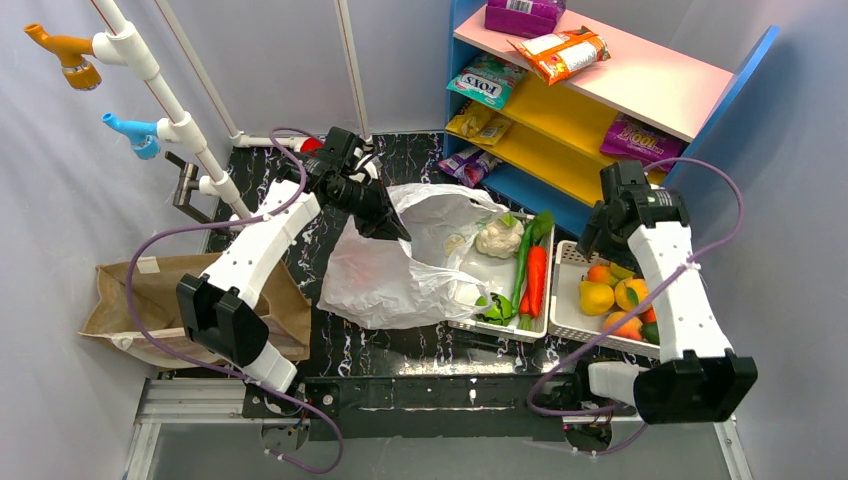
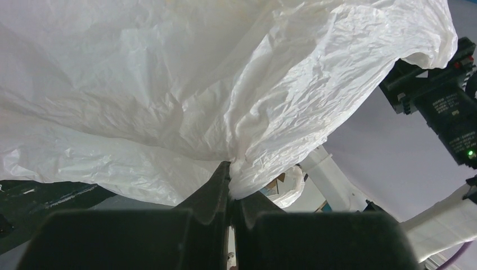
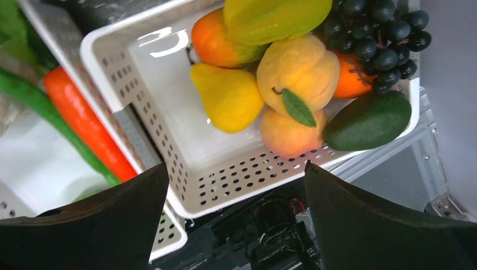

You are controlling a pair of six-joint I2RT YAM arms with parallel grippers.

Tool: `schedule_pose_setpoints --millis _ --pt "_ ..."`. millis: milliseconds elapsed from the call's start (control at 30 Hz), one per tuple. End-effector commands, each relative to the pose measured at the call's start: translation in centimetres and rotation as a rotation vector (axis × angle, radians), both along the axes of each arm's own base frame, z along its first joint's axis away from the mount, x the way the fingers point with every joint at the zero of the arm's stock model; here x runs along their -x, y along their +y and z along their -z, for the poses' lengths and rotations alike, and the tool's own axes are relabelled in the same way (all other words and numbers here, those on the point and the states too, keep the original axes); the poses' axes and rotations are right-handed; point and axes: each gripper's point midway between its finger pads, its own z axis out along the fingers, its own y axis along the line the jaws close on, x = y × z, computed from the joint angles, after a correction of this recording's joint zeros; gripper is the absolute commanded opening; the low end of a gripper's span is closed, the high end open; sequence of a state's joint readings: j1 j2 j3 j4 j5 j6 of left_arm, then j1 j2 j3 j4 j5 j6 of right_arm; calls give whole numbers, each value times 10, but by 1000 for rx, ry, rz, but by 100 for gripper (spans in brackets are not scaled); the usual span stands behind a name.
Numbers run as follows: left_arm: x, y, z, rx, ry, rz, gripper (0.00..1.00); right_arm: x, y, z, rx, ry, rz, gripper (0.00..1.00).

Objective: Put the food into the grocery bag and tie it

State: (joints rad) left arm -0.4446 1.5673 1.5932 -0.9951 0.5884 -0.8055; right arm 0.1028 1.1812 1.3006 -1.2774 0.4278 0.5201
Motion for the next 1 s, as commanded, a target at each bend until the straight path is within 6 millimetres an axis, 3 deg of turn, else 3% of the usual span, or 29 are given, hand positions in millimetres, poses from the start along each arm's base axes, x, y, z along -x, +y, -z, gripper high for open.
schedule_pose_setpoints --millis 0,100,267,500,967 --pt "8 -3 -12 25 -4 40 0 -25 -33 1 80 19 125 97" --pt "5 -6 -12 35 -2 42 0 -28 -40 4 76 61 142 97" --pt "3 -6 -10 23 7 47 0 0 -32 33 27 120 166 97" --pt "7 -4 -6 17 18 53 0 23 -62 52 103 150 241 100" --pt "4 -7 -8 8 34 66 0 12 -80 80 43 183 345 100"
